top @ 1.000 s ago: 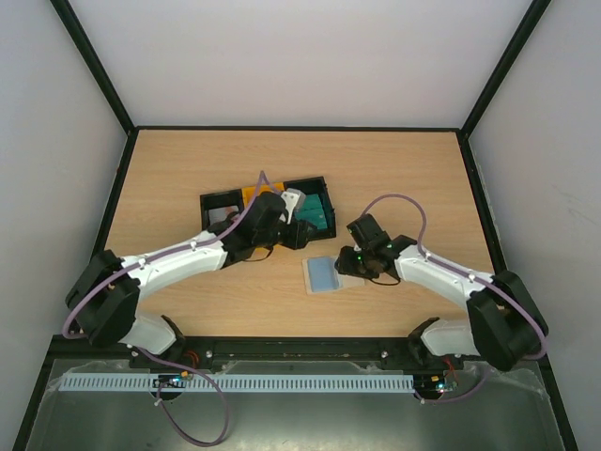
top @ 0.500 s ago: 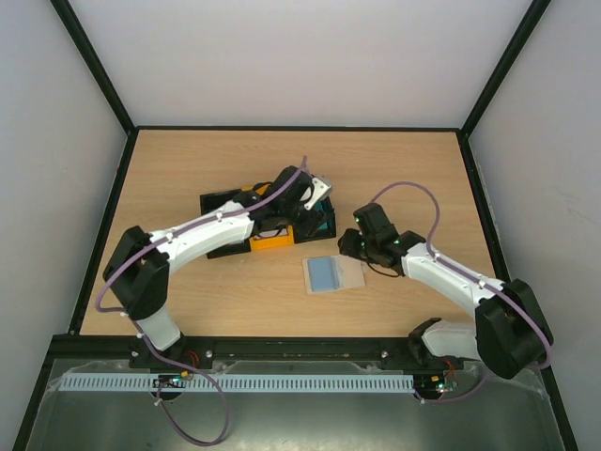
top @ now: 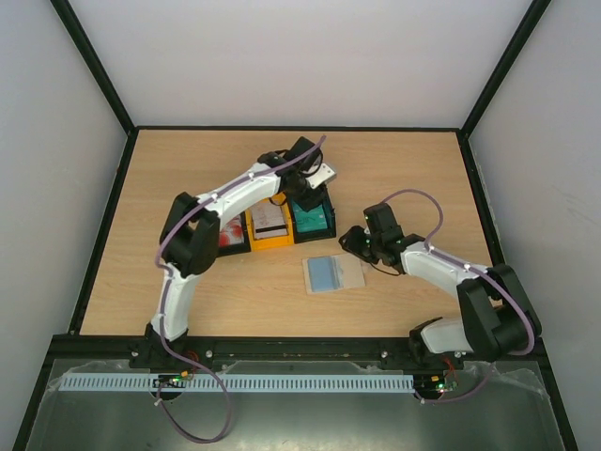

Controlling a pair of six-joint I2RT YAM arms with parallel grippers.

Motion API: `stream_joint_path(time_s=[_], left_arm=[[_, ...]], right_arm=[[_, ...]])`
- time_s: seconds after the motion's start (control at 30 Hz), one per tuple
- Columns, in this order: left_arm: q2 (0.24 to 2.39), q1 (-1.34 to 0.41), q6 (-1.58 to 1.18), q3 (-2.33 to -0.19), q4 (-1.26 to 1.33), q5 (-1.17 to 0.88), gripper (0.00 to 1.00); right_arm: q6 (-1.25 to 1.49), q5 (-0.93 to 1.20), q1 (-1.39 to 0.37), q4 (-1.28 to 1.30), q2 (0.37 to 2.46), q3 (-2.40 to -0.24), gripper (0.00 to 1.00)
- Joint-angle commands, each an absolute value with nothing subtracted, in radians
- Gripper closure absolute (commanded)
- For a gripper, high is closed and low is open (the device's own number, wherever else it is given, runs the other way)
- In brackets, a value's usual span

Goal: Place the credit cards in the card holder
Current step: Pick up the credit card from the storage box.

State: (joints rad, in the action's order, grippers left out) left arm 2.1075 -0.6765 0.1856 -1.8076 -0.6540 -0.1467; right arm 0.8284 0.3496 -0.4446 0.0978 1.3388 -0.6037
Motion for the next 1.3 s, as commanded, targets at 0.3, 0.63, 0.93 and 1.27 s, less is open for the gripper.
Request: stream_joint_path(time_s=[0.3, 0.63, 0.93, 1.27], left_arm=[[2.384, -0.669, 0.403, -2.124, -1.008, -0.165, 0.57], [2.433, -0.666, 0.436, -2.163, -1.020, -0.199, 0.40], [2.468, -0.671, 0.451, -2.169, -1.035, -0.172, 0.36], [2.487, -0.691, 0.482, -2.175, -1.051, -0.093, 0.29]], right_arm=[[0.865, 0.368, -0.439, -0.021, 1.412, -0.604, 0.60], [0.861, 0.363, -0.440, -0.026, 1.458, -0.635, 0.60], [0.854, 0.358, -0.440, -0.025, 1.460, -0.632, 0.60], [0.847, 0.357, -0.440, -0.022, 1.460, -0.629, 0.60]])
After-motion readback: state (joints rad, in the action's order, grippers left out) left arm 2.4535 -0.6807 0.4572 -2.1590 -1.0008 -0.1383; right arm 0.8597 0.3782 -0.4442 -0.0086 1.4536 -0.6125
